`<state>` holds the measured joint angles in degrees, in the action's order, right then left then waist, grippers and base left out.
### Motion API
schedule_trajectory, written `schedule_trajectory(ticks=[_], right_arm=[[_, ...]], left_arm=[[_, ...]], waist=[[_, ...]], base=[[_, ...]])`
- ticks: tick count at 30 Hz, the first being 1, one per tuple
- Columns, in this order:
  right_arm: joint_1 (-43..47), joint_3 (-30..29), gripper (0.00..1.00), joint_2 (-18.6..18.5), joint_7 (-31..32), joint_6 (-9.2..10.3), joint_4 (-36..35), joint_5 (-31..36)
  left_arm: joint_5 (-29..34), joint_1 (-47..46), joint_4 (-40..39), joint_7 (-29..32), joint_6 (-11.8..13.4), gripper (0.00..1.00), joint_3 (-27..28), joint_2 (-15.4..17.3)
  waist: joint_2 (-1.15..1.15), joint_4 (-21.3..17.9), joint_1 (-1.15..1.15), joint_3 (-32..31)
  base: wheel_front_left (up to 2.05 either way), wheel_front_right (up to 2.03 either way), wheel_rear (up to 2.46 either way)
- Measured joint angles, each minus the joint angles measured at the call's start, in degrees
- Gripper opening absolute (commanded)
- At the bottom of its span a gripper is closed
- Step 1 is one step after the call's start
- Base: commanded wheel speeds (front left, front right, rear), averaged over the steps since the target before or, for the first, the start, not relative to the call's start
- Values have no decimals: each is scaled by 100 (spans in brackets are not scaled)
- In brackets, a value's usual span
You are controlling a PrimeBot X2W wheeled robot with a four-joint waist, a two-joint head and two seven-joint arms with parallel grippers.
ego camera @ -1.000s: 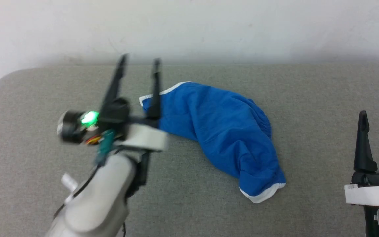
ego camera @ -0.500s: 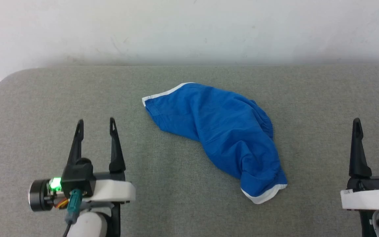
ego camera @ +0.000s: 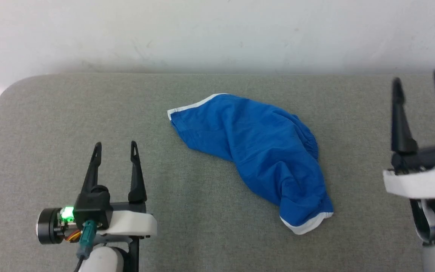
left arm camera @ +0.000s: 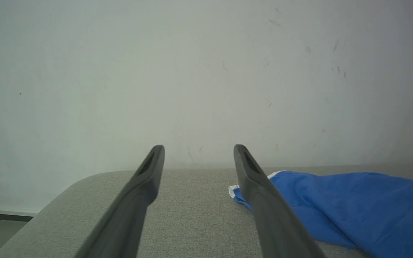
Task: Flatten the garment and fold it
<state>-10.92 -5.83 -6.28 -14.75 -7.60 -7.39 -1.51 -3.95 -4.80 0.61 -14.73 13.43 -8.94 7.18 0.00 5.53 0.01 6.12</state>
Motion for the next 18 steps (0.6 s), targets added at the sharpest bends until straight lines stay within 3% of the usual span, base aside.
schedule_trajectory(ticks=[5,8,12,16,18], right_arm=[[-665,1358,100,-1177,190,0,1172,-370],[-1064,2510,100,-2012,1039,-1,1534,-1033],[-1588,3901,100,-2955,2294,-1,1482,-2178],[-1984,5071,100,-3574,3563,-1,1467,-3128],[-2128,5521,100,-3708,4022,-1,1486,-3542]], left_arm=[[48,3,32,-1,-116,100,132,-77],[74,8,31,-1,-132,100,183,-148],[103,17,25,0,-171,100,264,-179],[108,17,16,0,-187,100,297,-224],[146,14,9,-1,-188,100,300,-249]], waist=[[0,22,0,-52],[0,72,0,-76],[0,125,-1,-58],[0,160,0,36],[0,185,0,103]], base=[[0,0,0],[0,0,0],[0,0,0],[0,0,0],[0,0,0]])
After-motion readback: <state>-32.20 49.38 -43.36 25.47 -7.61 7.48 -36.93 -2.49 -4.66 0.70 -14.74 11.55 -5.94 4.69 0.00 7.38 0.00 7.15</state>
